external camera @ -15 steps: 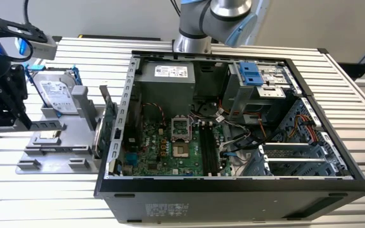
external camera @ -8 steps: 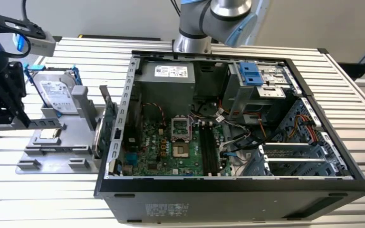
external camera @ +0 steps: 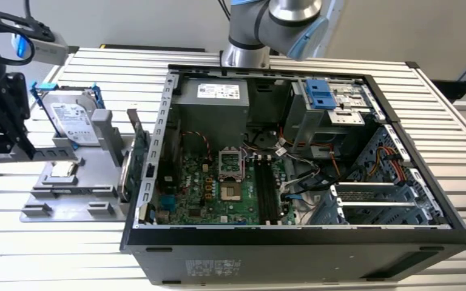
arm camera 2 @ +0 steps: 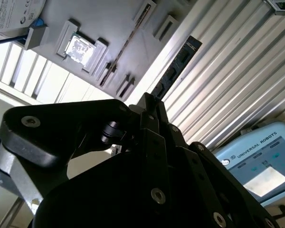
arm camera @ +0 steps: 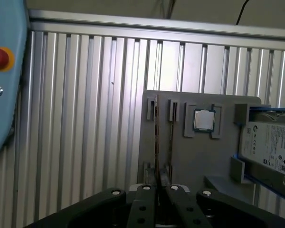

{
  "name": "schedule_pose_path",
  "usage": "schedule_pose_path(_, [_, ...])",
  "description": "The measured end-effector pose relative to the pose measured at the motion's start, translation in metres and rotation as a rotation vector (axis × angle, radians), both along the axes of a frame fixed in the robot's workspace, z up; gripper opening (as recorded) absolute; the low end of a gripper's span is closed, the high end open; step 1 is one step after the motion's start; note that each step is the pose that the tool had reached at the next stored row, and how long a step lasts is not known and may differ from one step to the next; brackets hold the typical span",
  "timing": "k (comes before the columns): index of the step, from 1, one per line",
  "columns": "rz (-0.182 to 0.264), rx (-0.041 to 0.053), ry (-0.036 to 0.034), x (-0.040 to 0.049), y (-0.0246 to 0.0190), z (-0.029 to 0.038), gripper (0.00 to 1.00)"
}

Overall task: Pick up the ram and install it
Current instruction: 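Pick up the ram and move it above insertion slot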

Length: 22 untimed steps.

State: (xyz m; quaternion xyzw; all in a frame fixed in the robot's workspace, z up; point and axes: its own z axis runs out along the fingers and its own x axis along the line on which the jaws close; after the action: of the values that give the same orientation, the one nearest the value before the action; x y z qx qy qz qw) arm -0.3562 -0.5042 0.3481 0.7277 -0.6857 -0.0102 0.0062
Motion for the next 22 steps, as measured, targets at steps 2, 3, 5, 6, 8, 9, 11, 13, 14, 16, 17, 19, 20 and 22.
schedule_pose_path(2, [0.000, 0.0000, 0.0000, 0.0000, 0.0000, 0.0021, 0.00])
schedule_pose_path(3, [0.000, 0.0000, 0.0000, 0.0000, 0.0000, 0.0032, 0.00])
schedule_pose_path(5, [0.000, 0.0000, 0.0000, 0.0000, 0.0000, 0.0057, 0.00])
schedule_pose_path(6, [0.000, 0.0000, 0.0000, 0.0000, 0.0000, 0.0072, 0.00])
schedule_pose_path(8, [0.000, 0.0000, 0.0000, 0.0000, 0.0000, 0.0100, 0.00])
schedule_pose_path(9, [0.000, 0.0000, 0.0000, 0.0000, 0.0000, 0.0113, 0.00])
schedule_pose_path(11, [0.000, 0.0000, 0.0000, 0.0000, 0.0000, 0.0138, 0.00])
schedule_pose_path(13, [0.000, 0.0000, 0.0000, 0.0000, 0.0000, 0.0163, 0.00])
schedule_pose_path(14, [0.000, 0.0000, 0.0000, 0.0000, 0.0000, 0.0175, 0.00])
schedule_pose_path(16, [0.000, 0.0000, 0.0000, 0.0000, 0.0000, 0.0200, 0.00])
schedule_pose_path(17, [0.000, 0.0000, 0.0000, 0.0000, 0.0000, 0.0212, 0.00])
schedule_pose_path(19, [0.000, -0.0001, 0.0001, 0.0000, 0.0000, 0.0238, 0.00])
schedule_pose_path(20, [0.000, -0.0001, 0.0001, 0.0000, 0.0000, 0.0249, 0.00])
schedule_pose_path(22, [0.000, 0.0000, -0.0001, 0.0000, 0.0000, 0.0271, 0.00])
